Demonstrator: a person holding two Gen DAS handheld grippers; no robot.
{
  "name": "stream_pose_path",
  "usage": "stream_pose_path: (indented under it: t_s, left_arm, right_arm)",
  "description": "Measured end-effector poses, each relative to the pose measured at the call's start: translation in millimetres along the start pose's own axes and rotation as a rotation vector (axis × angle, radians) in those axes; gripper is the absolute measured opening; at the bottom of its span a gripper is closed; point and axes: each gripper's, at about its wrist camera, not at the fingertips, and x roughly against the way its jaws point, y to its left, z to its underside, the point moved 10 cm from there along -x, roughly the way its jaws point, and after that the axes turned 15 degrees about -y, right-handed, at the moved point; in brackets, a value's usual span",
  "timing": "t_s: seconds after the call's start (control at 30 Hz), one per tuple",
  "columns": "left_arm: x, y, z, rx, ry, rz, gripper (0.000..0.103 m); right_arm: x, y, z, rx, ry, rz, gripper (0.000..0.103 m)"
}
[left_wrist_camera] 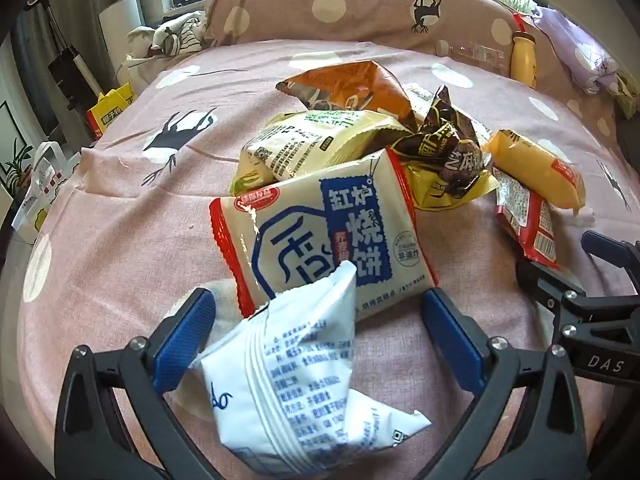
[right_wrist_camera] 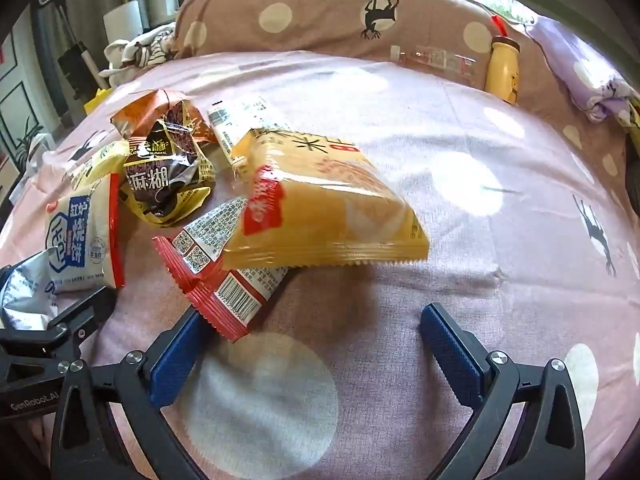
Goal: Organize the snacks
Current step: 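Move the right tool toward the white printed snack bag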
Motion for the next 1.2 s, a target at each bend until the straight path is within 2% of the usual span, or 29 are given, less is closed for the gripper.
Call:
stream_pose_path:
  t_s: [1.0,1.2]
  left_arm:
    - [2.7,1.6,0.7,0.0,-0.001,-0.001,0.103]
    - [7.6,4.1,2.6,0.015,0.008,-0.026,0.102]
  right_arm:
    - [-0.4,-0.7,1.3,0.002,0.003,0.001,0.103]
    - [-2.9,4.6,-3.3,0.004,0.011,0.017,0.103]
